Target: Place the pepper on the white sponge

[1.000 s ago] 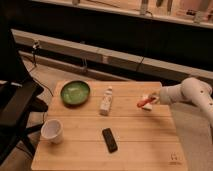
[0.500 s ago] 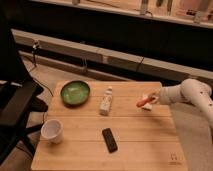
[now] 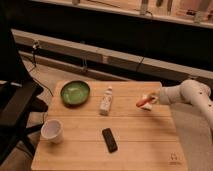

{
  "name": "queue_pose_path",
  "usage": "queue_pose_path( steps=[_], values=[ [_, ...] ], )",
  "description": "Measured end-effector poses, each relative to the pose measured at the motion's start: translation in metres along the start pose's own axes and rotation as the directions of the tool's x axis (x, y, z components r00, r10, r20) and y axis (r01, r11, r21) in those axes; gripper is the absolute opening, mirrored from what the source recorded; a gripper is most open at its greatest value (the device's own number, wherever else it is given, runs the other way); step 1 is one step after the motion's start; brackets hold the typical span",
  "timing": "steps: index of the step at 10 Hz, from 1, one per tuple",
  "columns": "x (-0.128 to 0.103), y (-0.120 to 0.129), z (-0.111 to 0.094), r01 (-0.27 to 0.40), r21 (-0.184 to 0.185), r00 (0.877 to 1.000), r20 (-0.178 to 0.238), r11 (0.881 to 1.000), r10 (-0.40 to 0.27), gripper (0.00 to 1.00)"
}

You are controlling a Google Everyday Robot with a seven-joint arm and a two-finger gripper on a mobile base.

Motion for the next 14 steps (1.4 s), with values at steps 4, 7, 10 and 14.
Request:
queue_pose_path(
  steps=[4, 7, 10, 14],
  values=[
    [0.0010, -0.0009, 0.0027, 0.002, 0.011, 1.000, -0.001, 1.000, -0.002, 0.24],
    [0.0016, -0.0011, 0.0044, 0.003, 0.019, 1.000, -0.001, 1.000, -0.003, 0.24],
    [0.0018, -0.0023, 0.0060, 0.005, 0.026, 1.000, -0.002, 1.000, -0.005, 0.24],
    [0.0031, -0.0029, 0.0079, 0.008, 0.038, 1.000, -0.002, 0.999, -0.008, 0.25]
  ],
)
